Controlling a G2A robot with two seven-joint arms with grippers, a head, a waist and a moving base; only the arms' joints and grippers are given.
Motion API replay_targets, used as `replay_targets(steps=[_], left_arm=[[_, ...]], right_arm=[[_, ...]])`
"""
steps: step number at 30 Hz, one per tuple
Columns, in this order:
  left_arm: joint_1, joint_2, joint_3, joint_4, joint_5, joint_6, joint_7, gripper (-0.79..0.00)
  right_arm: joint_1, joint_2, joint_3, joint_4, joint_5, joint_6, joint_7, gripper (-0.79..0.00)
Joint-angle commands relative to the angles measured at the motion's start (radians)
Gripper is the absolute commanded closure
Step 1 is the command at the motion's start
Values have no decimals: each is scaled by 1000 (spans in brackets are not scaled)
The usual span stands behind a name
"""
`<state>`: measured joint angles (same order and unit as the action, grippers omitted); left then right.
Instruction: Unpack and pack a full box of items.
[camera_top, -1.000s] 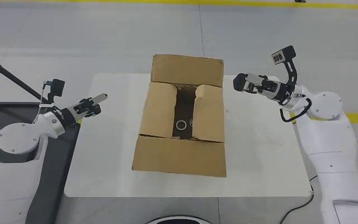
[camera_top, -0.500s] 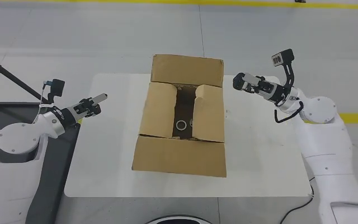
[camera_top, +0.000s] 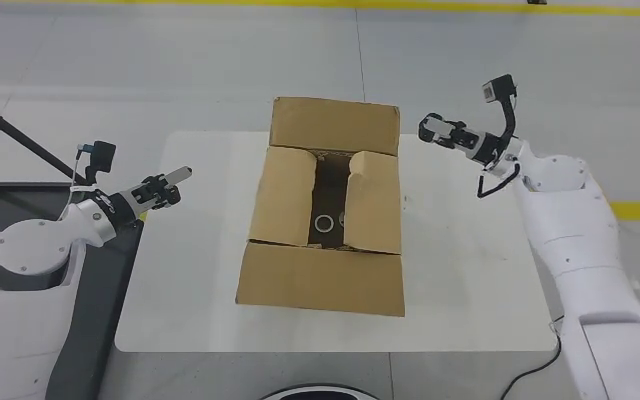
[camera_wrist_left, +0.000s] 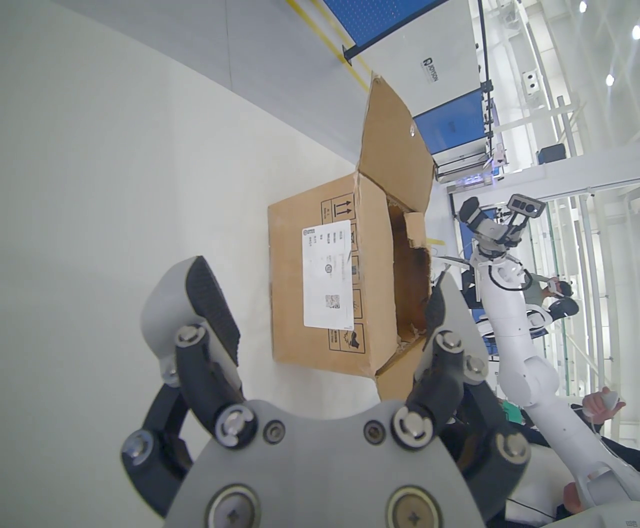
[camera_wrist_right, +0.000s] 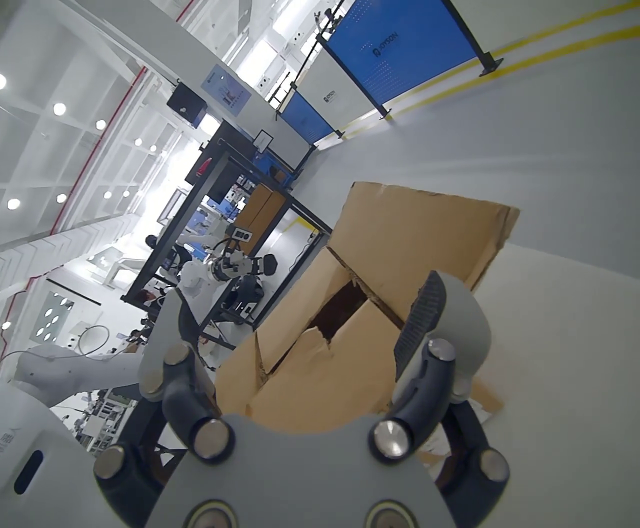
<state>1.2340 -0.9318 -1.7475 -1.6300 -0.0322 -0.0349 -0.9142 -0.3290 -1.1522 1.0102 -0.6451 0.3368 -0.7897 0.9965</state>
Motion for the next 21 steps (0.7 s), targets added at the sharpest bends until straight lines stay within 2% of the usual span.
replay_targets(steps=[1,10,21], left_arm=[[0,0,0,0,0,0,0,-785],[0,0,0,0,0,0,0,-785],[0,0,0,0,0,0,0,-785]], right_arm=[[30,-17,-25,53,-17,-13,-28,-785],[97,-92,-122,218,-89,4,-116,-785],[124,-160,-154,316,-43,-60,-116,-785]])
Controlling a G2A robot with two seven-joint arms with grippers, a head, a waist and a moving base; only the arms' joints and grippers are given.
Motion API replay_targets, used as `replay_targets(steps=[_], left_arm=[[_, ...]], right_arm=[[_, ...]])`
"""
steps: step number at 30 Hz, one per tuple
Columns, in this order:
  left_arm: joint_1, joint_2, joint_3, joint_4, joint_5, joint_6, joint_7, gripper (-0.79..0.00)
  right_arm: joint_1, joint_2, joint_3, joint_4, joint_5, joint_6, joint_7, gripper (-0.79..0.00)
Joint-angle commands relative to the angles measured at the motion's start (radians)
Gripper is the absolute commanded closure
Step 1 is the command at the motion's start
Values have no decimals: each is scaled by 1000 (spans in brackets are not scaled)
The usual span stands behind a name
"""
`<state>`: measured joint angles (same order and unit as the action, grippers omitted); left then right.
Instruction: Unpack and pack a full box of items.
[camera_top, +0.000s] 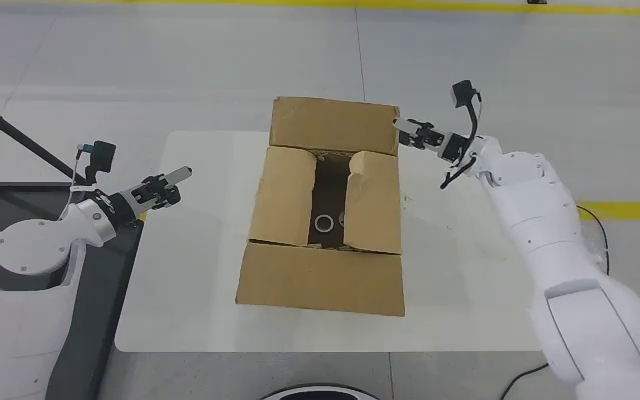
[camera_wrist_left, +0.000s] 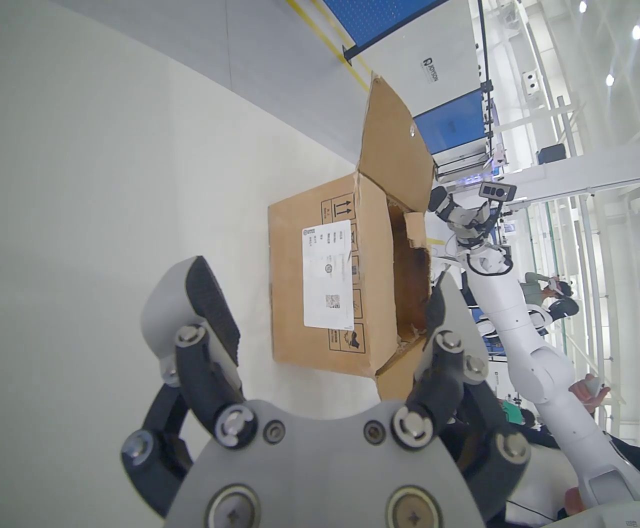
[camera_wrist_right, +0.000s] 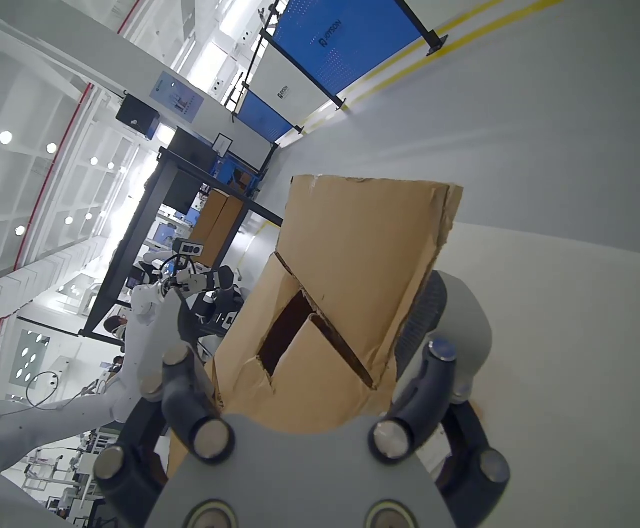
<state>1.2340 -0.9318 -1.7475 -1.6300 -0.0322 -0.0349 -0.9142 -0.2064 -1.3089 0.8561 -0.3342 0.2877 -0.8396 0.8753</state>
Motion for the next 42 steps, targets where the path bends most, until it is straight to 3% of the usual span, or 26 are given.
replay_targets(steps=[1,9,10,11,15,21,28,38,42], left_arm=[[0,0,0,0,0,0,0,-785],[0,0,0,0,0,0,0,-785],[0,0,0,0,0,0,0,-785],[0,0,0,0,0,0,0,-785],[0,0,0,0,0,0,0,-785],[0,0,0,0,0,0,0,-785],[0,0,0,0,0,0,0,-785],[0,0,0,0,0,0,0,-785],[0,0,0,0,0,0,0,-785]], right_arm=[[5,-7,0,12,11,-22,10,-785],[28,-27,9,44,50,-69,37,-785],[29,-27,8,44,49,-69,36,-760],[29,-27,7,42,46,-71,34,-674],[26,-26,-2,30,33,-73,32,-625],[33,-20,-27,21,-31,-108,-3,-650],[45,0,-82,-30,-179,-173,-68,-785],[30,36,-63,-140,-273,-173,-104,-785],[17,36,-61,-102,-269,-173,-106,-785]])
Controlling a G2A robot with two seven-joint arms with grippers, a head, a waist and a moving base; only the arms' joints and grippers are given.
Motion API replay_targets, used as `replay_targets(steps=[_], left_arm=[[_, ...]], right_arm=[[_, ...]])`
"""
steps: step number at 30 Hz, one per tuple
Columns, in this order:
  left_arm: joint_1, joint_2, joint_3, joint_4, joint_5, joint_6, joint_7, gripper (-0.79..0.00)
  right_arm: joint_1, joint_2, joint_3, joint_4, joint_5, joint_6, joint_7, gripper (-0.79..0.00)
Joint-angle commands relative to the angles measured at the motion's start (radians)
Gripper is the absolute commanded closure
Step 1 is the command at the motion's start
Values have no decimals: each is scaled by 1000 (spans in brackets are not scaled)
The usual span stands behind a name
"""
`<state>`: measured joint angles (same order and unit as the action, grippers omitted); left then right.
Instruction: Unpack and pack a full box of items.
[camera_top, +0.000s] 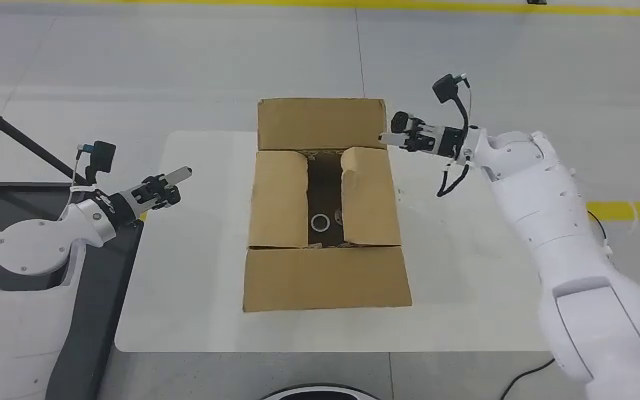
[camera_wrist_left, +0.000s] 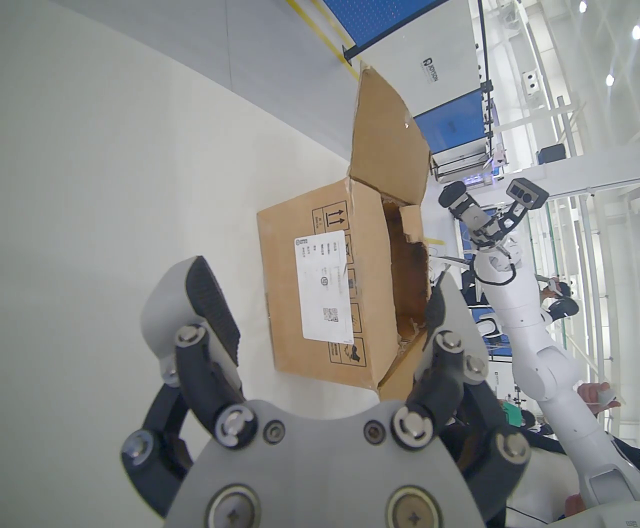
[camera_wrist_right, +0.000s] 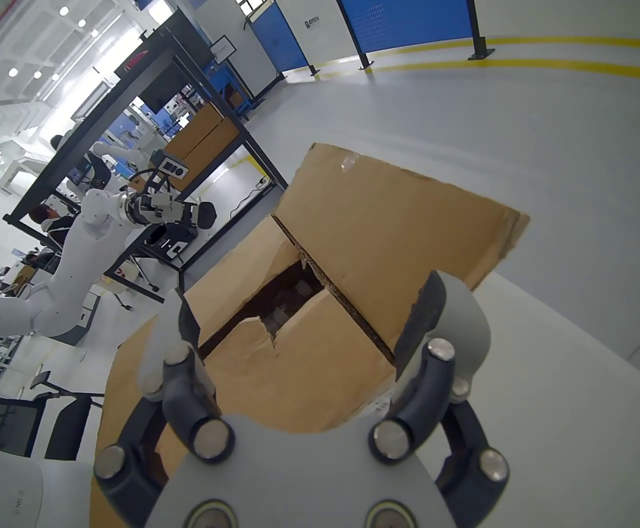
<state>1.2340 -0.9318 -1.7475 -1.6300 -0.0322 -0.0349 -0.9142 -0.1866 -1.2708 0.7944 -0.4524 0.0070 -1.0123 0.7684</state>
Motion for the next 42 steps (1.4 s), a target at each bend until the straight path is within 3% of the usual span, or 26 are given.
replay_targets(steps=[1,4,8,13,17,22,27,29,42], left_arm=[[0,0,0,0,0,0,0,-785],[0,0,0,0,0,0,0,-785],[0,0,0,0,0,0,0,-785],[0,0,0,0,0,0,0,-785],[0,0,0,0,0,0,0,-785],[0,0,0,0,0,0,0,-785],[0,0,0,0,0,0,0,-785],[0,0,0,0,0,0,0,-785],[0,0,0,0,0,0,0,-785]], right_arm=[[-3,-5,3,34,32,0,0,-785],[4,-21,11,103,104,27,15,-785],[14,-44,19,134,181,95,45,-730],[31,-77,15,161,224,169,75,-665],[31,-77,15,161,224,169,75,-643],[31,-77,15,161,224,169,75,-677],[50,-90,-13,205,123,207,-39,-693],[43,-94,-3,199,151,191,-23,-785],[40,-95,4,197,173,181,-12,-785]])
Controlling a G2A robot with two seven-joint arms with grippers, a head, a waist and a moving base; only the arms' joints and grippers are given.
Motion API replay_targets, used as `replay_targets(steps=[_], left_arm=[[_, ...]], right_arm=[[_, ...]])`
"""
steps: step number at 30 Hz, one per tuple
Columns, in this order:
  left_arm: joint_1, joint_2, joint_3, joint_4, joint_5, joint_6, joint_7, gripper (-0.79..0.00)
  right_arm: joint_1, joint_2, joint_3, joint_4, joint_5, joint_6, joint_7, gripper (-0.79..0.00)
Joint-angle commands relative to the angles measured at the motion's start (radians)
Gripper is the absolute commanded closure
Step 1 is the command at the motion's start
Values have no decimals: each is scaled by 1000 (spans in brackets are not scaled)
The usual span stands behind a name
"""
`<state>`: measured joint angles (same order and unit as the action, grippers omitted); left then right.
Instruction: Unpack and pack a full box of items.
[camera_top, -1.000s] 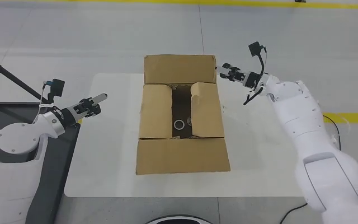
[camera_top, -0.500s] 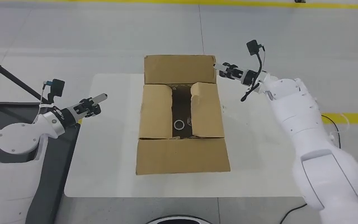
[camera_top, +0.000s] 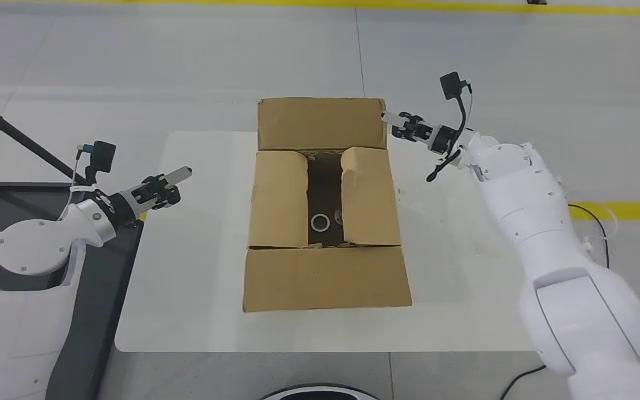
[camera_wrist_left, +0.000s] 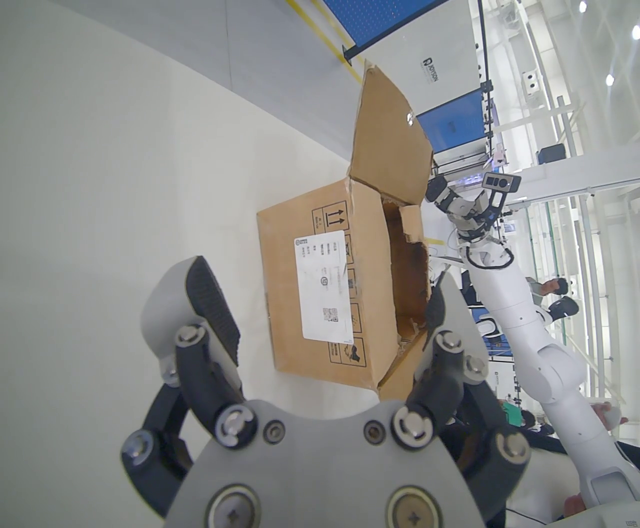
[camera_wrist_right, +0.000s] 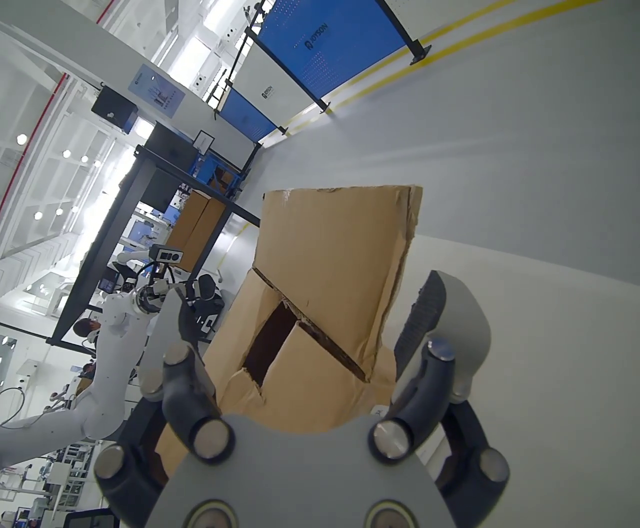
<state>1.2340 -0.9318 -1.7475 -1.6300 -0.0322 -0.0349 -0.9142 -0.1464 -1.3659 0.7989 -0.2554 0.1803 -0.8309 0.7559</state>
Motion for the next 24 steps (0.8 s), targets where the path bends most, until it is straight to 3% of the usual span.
replay_targets(steps=[1,6,18,24], left_arm=[[0,0,0,0,0,0,0,-785],[0,0,0,0,0,0,0,-785],[0,0,0,0,0,0,0,-785],[0,0,0,0,0,0,0,-785]], right_arm=[[0,0,0,0,0,0,0,-785],[-3,0,0,-2,-3,5,-5,-785],[-39,12,-17,-111,-160,154,-150,-785],[-50,4,-13,-117,-162,126,-154,-785]])
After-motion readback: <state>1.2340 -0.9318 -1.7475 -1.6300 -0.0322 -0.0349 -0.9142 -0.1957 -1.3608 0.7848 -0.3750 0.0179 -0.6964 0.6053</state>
